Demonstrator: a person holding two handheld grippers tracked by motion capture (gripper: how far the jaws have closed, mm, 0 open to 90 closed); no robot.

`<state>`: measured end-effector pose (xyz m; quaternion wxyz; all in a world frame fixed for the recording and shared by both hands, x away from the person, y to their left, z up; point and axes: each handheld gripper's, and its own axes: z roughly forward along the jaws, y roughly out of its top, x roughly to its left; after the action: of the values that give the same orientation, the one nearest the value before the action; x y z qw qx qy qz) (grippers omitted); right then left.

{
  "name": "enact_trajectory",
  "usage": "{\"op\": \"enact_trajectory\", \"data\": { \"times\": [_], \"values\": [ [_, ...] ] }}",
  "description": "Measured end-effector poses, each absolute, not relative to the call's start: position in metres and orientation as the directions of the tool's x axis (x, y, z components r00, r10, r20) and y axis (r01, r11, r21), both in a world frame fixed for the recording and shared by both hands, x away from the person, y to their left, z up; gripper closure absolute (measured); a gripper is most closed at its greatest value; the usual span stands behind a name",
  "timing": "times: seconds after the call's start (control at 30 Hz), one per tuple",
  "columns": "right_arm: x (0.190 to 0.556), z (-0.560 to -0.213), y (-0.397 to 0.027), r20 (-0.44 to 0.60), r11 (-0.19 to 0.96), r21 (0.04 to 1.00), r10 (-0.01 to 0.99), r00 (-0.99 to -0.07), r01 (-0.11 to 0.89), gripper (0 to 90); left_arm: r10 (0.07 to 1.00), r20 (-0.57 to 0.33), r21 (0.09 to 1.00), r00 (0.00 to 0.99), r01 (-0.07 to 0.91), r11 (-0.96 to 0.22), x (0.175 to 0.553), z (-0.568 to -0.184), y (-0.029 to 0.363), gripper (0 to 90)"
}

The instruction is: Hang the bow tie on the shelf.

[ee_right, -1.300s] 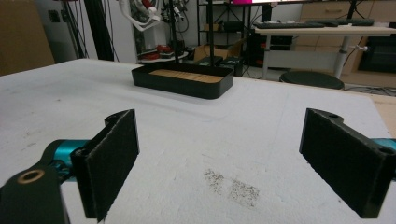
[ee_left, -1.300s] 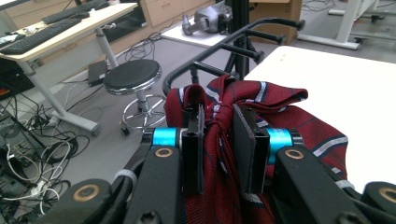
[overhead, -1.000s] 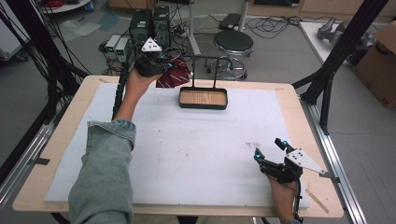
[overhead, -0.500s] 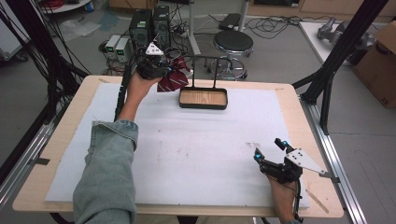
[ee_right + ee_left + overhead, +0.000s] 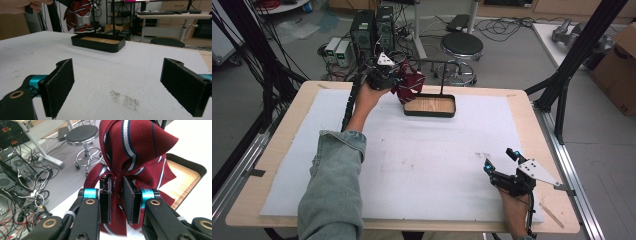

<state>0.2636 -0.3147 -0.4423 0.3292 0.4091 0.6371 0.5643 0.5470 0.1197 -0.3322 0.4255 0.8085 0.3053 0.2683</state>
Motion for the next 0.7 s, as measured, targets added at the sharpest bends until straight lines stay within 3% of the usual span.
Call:
{"op": "enact_trajectory", "data": {
  "times": [0.17, 0.7],
  "values": [
    [0.2636, -0.4423, -0.3147, 0.044, 0.027, 0.988, 0.892, -0.450, 0.150, 11.0, 0.725, 0.159, 0.856, 0.670, 0.272, -0.439, 0.5490, -0.3372, 0.1168, 81.0],
    [0.2637, -0.4424, -0.3148, 0.044, 0.027, 0.988, 0.893, -0.449, 0.150, 11.0, 0.737, 0.155, 0.864, 0.658, 0.272, -0.424, 0.5484, -0.3354, 0.1221, 74.0]
  ]
}}
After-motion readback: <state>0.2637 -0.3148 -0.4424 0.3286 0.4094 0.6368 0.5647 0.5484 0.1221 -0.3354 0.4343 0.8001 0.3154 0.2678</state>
